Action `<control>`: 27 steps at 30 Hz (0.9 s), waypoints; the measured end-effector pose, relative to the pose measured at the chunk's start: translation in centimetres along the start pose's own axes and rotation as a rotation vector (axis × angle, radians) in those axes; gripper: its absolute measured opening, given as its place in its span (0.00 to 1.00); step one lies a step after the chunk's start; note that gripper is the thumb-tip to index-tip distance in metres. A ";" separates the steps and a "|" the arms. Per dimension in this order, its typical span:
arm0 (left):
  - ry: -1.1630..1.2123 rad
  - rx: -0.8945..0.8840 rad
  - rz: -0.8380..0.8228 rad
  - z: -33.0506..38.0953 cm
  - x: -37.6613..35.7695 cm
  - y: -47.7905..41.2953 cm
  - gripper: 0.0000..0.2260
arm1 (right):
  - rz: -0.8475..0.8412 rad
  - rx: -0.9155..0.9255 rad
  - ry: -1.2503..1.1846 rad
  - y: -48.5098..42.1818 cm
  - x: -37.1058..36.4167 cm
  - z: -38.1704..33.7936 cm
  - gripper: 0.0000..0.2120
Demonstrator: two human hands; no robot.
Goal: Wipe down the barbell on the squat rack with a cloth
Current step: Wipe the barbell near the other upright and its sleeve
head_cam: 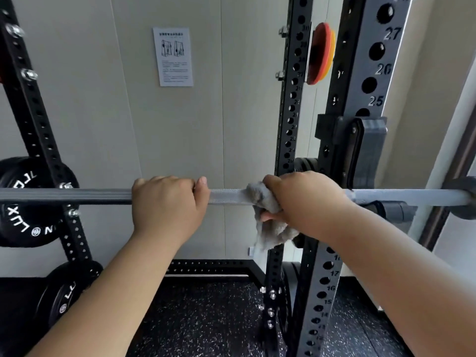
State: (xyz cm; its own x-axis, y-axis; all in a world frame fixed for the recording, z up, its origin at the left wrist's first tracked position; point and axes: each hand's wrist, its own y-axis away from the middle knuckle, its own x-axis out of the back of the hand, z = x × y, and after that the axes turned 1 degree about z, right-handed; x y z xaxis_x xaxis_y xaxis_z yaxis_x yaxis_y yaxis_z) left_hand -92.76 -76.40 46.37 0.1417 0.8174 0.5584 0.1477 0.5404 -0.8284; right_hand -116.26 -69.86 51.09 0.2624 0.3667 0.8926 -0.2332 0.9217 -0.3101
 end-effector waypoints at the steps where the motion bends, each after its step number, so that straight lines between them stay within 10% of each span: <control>1: -0.002 -0.001 -0.005 0.0 0.0 0.0 0.26 | 0.052 0.028 0.015 0.1 -0.1 -0.3 0.27; 10: -0.007 0.009 0.009 0.2 -0.1 0.1 0.25 | -0.002 -0.174 -0.090 1.5 0.5 1.0 0.37; 15: -0.001 0.011 0.030 0.0 -0.1 0.2 0.26 | 0.190 0.059 -0.011 -0.5 -0.3 -2.6 0.45; 27: 0.029 -0.015 0.027 -0.6 0.1 0.0 0.23 | -0.005 -0.103 -0.117 -0.7 0.6 -1.2 0.21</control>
State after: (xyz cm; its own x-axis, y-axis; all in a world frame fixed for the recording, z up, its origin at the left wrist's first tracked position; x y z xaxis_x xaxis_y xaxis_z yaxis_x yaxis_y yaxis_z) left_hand -92.12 -76.40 46.47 0.1745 0.8253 0.5370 0.1580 0.5148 -0.8426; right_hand -114.77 -70.15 51.49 0.1507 0.3501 0.9245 -0.1328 0.9339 -0.3320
